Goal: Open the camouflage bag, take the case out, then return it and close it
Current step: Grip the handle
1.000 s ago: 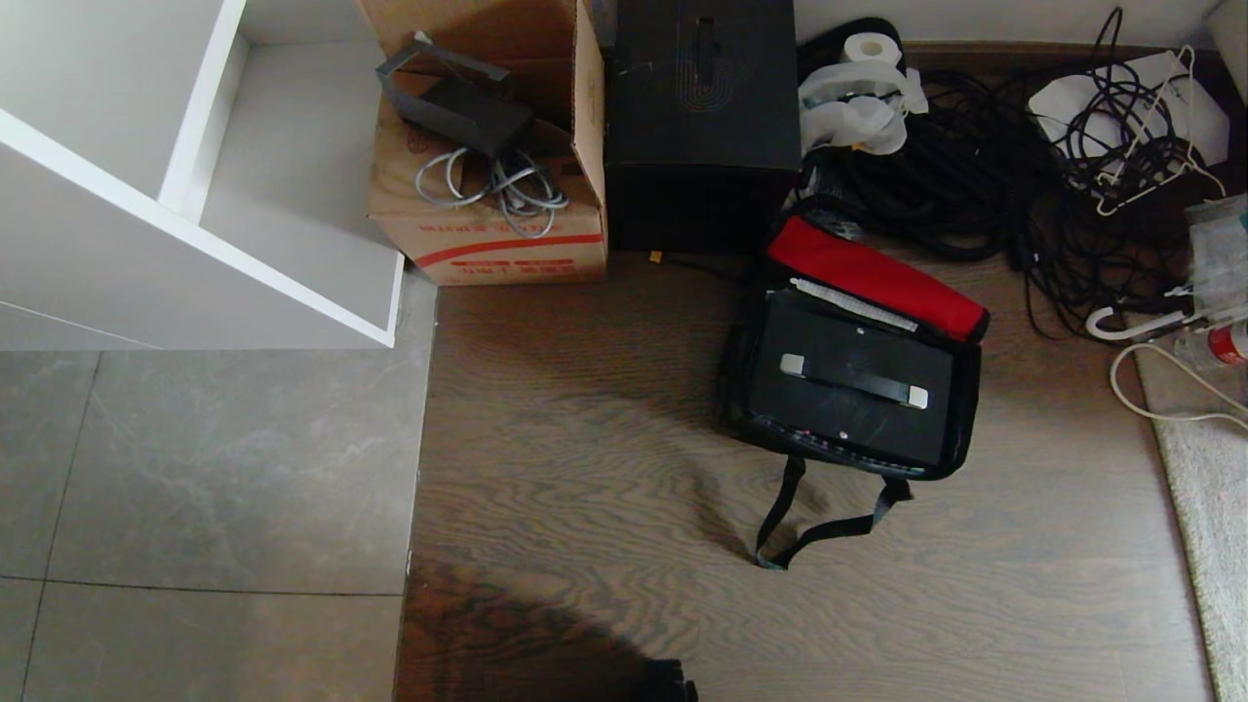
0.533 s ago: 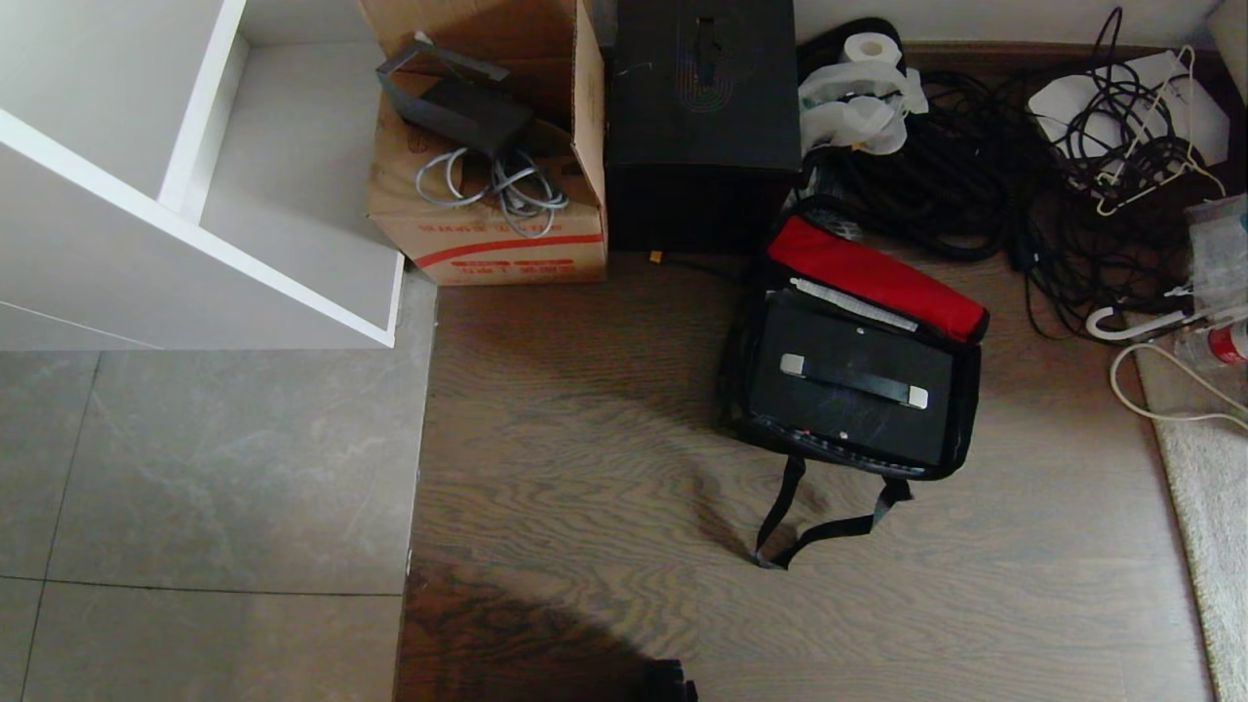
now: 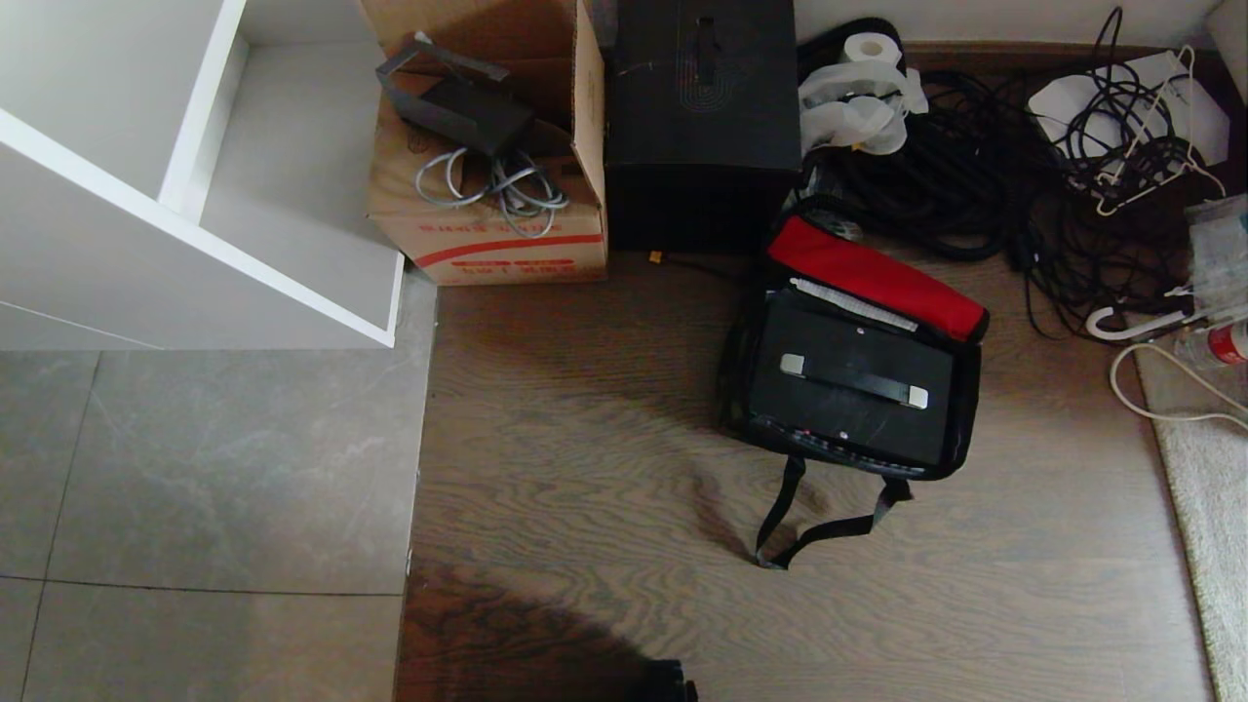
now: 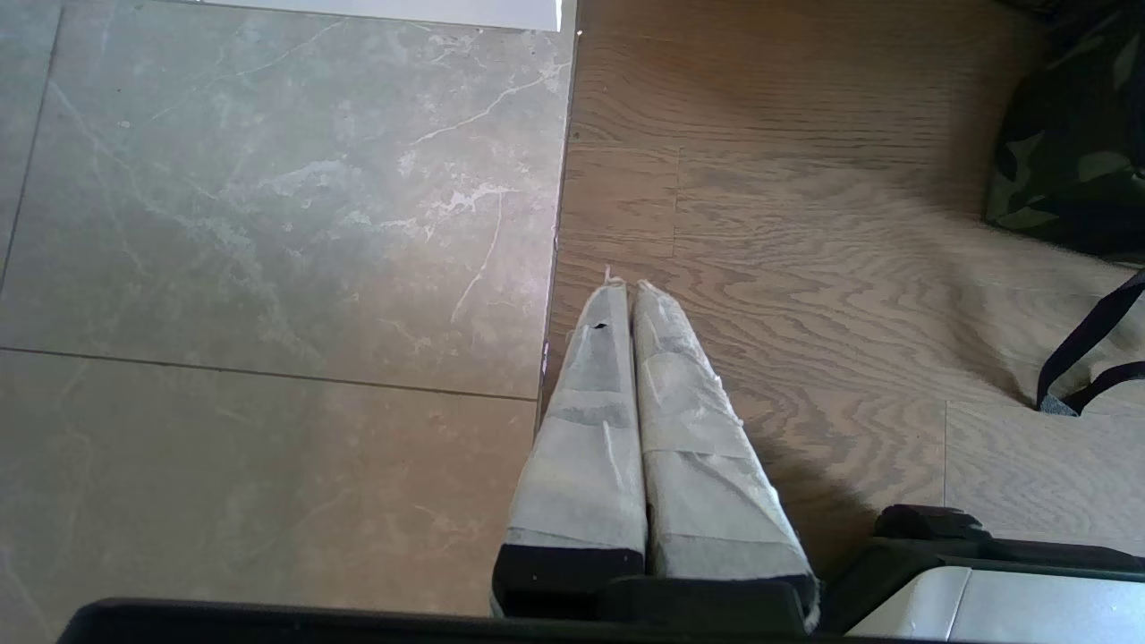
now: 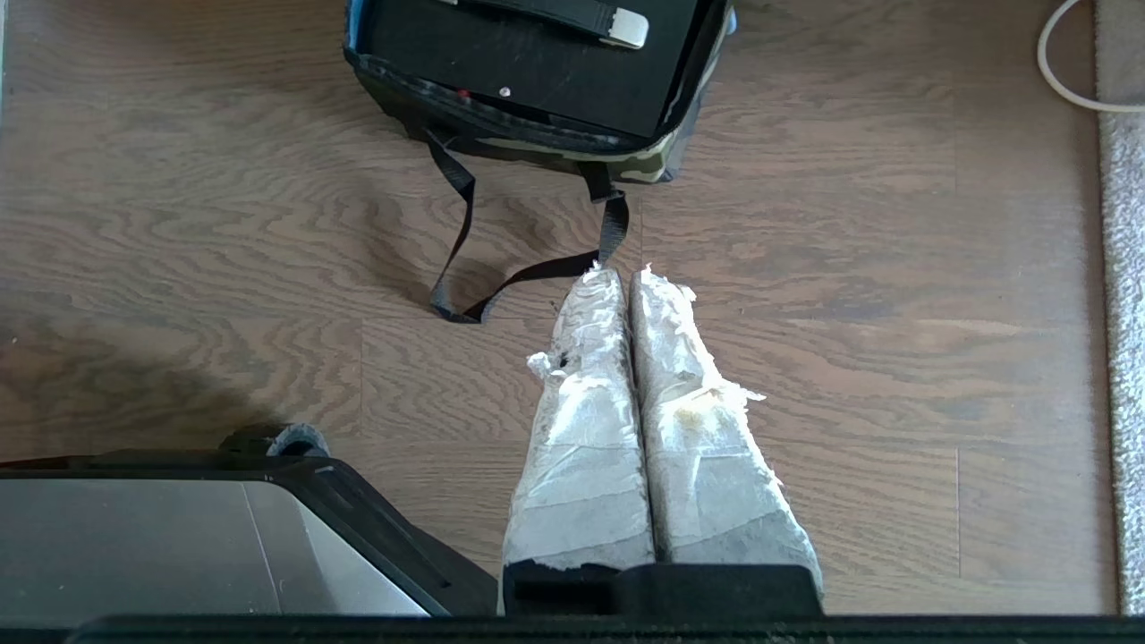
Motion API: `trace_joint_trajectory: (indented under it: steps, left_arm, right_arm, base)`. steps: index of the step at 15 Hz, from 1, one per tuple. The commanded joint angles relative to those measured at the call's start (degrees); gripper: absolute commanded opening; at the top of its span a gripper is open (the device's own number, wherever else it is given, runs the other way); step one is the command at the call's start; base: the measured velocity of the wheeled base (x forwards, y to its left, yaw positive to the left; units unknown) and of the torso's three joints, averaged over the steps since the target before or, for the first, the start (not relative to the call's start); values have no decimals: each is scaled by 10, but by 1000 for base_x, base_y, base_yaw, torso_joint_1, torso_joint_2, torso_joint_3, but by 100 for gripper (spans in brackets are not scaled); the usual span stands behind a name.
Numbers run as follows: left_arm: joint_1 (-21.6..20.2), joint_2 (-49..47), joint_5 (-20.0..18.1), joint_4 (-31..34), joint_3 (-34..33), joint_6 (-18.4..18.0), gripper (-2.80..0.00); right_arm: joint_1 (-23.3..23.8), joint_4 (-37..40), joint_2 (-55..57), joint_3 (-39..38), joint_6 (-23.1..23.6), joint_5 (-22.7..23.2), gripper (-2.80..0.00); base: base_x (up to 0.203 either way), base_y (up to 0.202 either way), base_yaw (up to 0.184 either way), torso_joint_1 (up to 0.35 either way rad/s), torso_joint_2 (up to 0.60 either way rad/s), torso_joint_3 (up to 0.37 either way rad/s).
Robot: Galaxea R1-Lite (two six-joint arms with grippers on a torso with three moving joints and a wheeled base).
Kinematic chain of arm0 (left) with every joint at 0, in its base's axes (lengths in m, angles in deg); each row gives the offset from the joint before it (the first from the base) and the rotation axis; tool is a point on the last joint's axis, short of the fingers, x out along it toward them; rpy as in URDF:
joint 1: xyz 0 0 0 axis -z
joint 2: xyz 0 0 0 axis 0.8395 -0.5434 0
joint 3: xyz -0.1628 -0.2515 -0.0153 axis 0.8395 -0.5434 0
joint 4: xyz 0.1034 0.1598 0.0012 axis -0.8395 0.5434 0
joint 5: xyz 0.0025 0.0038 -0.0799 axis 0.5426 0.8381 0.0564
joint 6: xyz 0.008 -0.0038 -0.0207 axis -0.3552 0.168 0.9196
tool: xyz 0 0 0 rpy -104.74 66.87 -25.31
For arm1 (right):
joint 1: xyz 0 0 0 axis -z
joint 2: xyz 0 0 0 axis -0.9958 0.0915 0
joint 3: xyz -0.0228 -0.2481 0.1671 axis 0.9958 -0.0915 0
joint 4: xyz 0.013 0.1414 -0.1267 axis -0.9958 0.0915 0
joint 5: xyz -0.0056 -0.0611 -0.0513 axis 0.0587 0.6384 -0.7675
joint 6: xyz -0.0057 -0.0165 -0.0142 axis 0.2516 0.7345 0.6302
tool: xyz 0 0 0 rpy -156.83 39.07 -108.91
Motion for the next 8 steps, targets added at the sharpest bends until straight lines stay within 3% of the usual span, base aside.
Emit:
trace_joint_trajectory:
  steps: [1, 8]
  left_arm:
    - [0, 0, 0, 0, -5, 0, -280]
    - [0, 0, 0, 0, -5, 0, -280]
  right_arm:
    - [0, 0, 1, 0, 0, 0, -280]
    - [0, 0, 1, 0, 0, 0, -280]
  base:
    - [0, 0, 0, 0, 0, 0]
    - [0, 0, 0, 0, 0, 0]
